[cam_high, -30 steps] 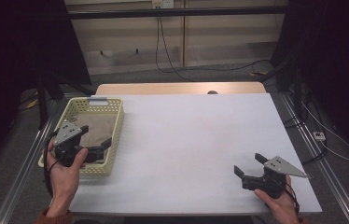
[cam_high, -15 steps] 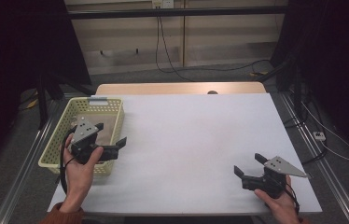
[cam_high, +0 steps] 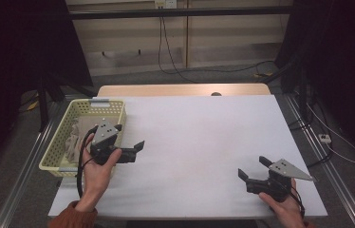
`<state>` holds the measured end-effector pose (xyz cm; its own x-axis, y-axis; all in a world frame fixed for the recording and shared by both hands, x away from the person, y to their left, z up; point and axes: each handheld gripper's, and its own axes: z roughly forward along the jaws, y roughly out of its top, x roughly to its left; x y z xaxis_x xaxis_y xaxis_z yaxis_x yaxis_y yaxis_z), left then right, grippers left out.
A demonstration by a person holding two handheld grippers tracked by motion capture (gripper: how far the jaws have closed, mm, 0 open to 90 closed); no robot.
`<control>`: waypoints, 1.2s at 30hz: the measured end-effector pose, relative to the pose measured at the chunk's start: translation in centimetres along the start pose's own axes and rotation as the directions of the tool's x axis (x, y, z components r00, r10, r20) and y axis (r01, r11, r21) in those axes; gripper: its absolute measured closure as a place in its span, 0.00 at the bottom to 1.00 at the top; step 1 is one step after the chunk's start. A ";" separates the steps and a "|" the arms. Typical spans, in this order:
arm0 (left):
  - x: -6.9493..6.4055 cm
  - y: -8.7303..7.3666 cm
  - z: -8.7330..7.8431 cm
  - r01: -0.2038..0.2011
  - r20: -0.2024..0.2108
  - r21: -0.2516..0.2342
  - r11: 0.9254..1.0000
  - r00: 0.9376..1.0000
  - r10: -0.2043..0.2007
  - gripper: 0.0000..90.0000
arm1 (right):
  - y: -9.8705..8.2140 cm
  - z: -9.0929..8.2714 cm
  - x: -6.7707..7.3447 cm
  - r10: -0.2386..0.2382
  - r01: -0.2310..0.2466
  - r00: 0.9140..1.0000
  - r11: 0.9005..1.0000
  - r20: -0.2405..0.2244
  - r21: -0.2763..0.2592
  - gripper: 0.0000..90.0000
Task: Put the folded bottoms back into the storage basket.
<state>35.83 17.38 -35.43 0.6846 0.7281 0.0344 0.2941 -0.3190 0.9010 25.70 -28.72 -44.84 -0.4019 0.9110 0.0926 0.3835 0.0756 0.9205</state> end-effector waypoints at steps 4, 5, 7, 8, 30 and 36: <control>-0.7 -0.2 0.8 -0.008 0.019 0.012 1.000 1.000 0.008 0.06 | 0.0 0.0 0.0 -0.001 0.001 1.000 1.000 0.000 -0.003 0.07; -0.9 -0.2 1.1 -0.013 0.023 0.014 1.000 1.000 0.013 0.06 | 0.0 0.0 0.0 -0.002 0.002 1.000 1.000 0.000 -0.003 0.07; -1.2 -0.2 1.6 -0.017 0.030 0.017 1.000 0.999 0.017 0.06 | 0.0 0.0 0.0 -0.003 0.003 1.000 1.000 0.000 -0.002 0.07; -1.4 -0.2 1.8 -0.023 0.041 0.032 0.999 0.999 0.022 0.06 | 0.0 0.0 0.0 -0.004 0.004 1.000 1.000 -0.001 0.000 0.07; -2.9 -4.4 4.9 0.027 0.061 0.079 0.997 0.998 -0.032 0.06 | 0.0 -0.1 0.1 -0.006 0.006 1.000 1.000 0.001 -0.004 0.07; -3.2 -5.6 4.2 0.028 0.060 0.087 0.996 0.998 -0.034 0.06 | 0.0 -0.1 0.1 -0.004 0.004 1.000 1.000 0.001 -0.005 0.07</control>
<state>34.83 14.29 -42.45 0.7129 0.7009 -0.0219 0.3701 -0.3496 0.8607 25.56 -28.73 -44.78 -0.4026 0.9110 0.0888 0.3774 0.0769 0.9228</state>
